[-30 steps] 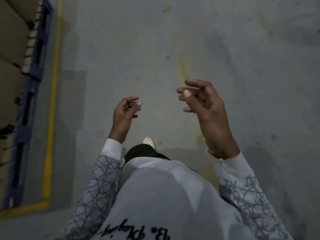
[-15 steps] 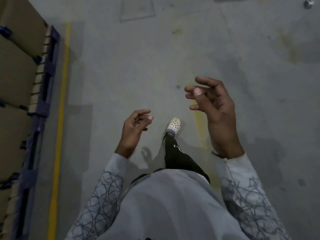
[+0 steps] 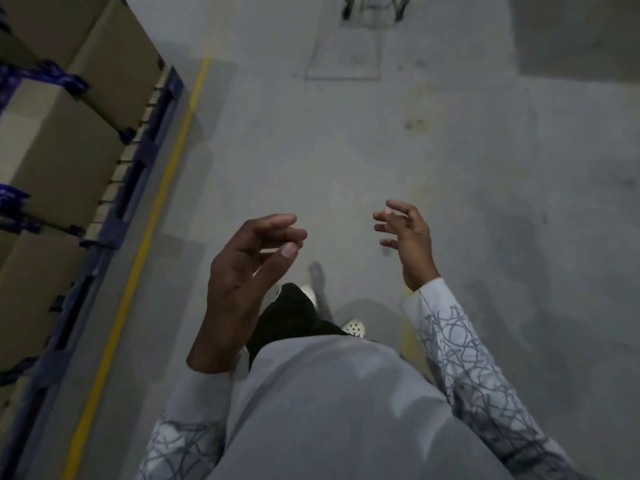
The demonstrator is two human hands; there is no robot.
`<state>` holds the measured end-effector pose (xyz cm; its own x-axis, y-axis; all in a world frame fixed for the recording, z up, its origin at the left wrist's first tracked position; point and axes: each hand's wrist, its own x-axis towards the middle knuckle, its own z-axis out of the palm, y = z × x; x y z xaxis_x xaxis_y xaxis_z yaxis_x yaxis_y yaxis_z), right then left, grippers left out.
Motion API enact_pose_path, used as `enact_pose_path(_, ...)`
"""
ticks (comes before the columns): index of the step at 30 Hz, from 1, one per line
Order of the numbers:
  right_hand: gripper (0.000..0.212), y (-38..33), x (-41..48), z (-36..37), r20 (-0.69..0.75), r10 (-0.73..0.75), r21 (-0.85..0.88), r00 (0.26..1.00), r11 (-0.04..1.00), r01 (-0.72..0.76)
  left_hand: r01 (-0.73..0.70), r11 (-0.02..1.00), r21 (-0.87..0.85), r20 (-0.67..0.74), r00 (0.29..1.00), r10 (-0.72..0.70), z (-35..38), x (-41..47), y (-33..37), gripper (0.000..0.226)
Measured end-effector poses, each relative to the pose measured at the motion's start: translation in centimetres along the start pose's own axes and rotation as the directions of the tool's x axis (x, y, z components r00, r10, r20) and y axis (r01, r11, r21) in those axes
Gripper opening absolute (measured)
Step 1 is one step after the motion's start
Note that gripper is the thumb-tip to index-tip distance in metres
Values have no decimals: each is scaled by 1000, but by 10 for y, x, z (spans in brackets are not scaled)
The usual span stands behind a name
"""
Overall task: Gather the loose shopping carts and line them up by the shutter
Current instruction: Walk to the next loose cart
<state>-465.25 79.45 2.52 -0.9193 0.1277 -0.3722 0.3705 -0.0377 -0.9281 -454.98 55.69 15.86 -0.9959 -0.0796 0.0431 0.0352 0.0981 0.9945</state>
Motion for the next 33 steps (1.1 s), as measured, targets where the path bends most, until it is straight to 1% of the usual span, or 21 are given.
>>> enact_pose_path(3, 27, -23, 58, 3, 0, 8, -8, 1000, 1000, -8, 14, 1000, -22, -16, 1000, -14, 15, 70, -8, 39)
enact_pose_path(7, 28, -67, 139, 9, 3, -35, -24, 999, 999, 35, 38, 999, -6, 19, 999, -38, 33, 192, -35, 33)
enact_pose_path(10, 26, -110, 205, 16, 6, -91, -27, 996, 995, 91, 62, 997, -38, 35, 998, -60, 45, 299, -54, 30)
enact_pose_path(14, 24, -180, 287, 26, -46, -148, -7, 988, 989, 148, 82, 996, -47, 82, 994, -78, 60, 460, -72, 31)
enact_pose_path(17, 29, -241, 336, 37, -89, -226, 5, 970, 974, 227, 145, 988, -48, 94, 986, -140, 76, 576, -78, 37)
enact_pose_path(20, 29, -294, 378, 41, -121, -329, -4, 937, 944, 331, 224, 973, -48, 116, 969, -217, 93, 671, -89, 28)
enact_pose_path(22, 28, -323, 410, 38, -129, -401, -26, 907, 916, 401, 240, 970, -34, 128, 964, -234, 106, 724, -96, 26)
enact_pose_path(25, 27, -352, 474, 32, -121, -452, -49, 884, 892, 449, 265, 964, -21, 131, 957, -260, 127, 791, -110, 25)
enact_pose_path(30, 28, -392, 610, 18, -100, -496, -46, 862, 868, 494, 269, 963, -7, 104, 958, -266, 161, 901, -129, 25)
enact_pose_path(33, 28, -423, 699, 12, -90, -489, -27, 868, 872, 489, 271, 962, -27, 64, 961, -269, 180, 968, -125, 24)
